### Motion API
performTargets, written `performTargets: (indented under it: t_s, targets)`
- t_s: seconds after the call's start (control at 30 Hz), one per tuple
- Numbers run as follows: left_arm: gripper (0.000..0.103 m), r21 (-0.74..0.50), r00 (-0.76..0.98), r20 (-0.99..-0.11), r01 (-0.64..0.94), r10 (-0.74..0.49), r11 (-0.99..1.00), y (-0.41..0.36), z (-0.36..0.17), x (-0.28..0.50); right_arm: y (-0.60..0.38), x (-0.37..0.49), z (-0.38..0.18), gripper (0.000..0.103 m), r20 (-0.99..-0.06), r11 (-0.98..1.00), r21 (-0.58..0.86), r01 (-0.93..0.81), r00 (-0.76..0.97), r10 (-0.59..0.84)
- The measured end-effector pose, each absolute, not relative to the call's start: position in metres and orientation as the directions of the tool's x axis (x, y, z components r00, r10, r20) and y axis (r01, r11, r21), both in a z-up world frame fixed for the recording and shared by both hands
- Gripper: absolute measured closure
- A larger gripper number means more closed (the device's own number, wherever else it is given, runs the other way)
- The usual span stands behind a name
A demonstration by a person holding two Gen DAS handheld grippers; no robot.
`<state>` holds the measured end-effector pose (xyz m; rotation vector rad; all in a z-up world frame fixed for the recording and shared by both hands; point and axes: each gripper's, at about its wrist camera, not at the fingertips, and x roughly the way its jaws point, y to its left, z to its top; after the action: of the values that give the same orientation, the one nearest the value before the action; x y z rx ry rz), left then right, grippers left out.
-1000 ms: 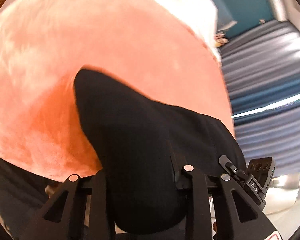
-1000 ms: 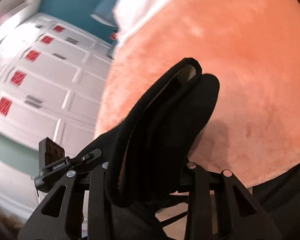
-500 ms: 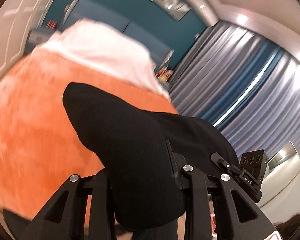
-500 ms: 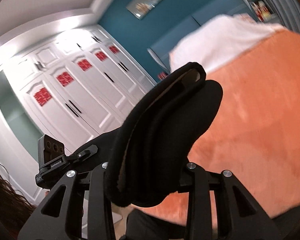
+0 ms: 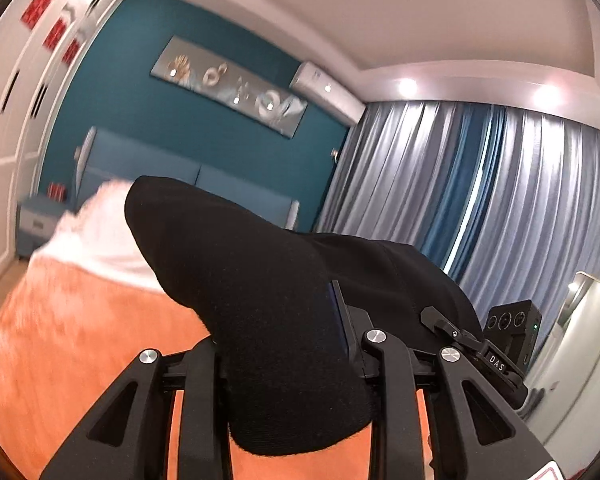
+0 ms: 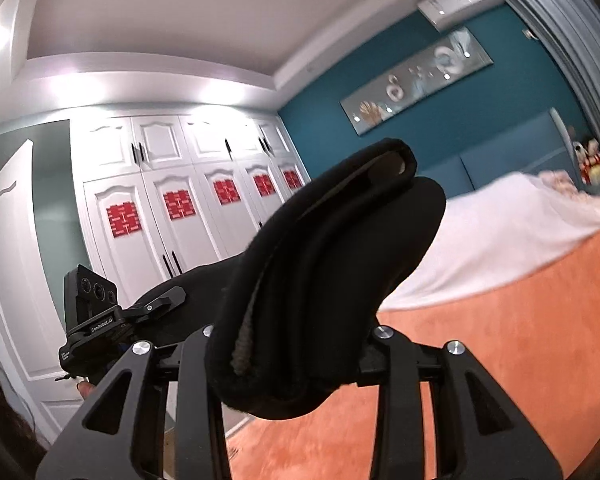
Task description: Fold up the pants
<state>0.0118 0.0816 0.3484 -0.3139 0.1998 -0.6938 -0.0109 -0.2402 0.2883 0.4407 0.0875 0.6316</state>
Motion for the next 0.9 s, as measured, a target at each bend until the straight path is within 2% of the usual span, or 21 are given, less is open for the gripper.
performTargets:
  t_s: [0.23,0.4,0.53,0.7,0.9]
  targets:
    - [0.078,-0.337,0.766,-0.04,0.594,-0.641,0.731,0.074,0.346,0.091,-0.251,0.076,0.303,0.069,0.091,0.727,0.4,-0.558,0.814,0.574]
    - [0.078,-0.356,0.782,-0.062,0.563,-0.62,0.746,0.069,0.309,0.184,-0.249,0.161,0.277,0.069,0.045,0.732,0.446,-0.516,0.829,0.557]
    - [0.078,-0.364,0.791,-0.15,0.513,-0.593,0.777,0.063,0.249,0.263,-0.256,0.229,0.219,0.069,-0.016,0.732,0.498,-0.465,0.839,0.544]
    - [0.078,-0.391,0.759,-0.314,0.443,-0.57,0.807,0.051,0.14,0.361,-0.26,0.311,0.12,0.069,-0.148,0.742,0.572,-0.348,0.847,0.511]
    - [0.078,-0.413,0.69,-0.487,0.359,-0.536,0.837,0.042,0.015,0.428,-0.265,0.365,-0.005,0.069,-0.306,0.746,0.634,-0.201,0.821,0.481]
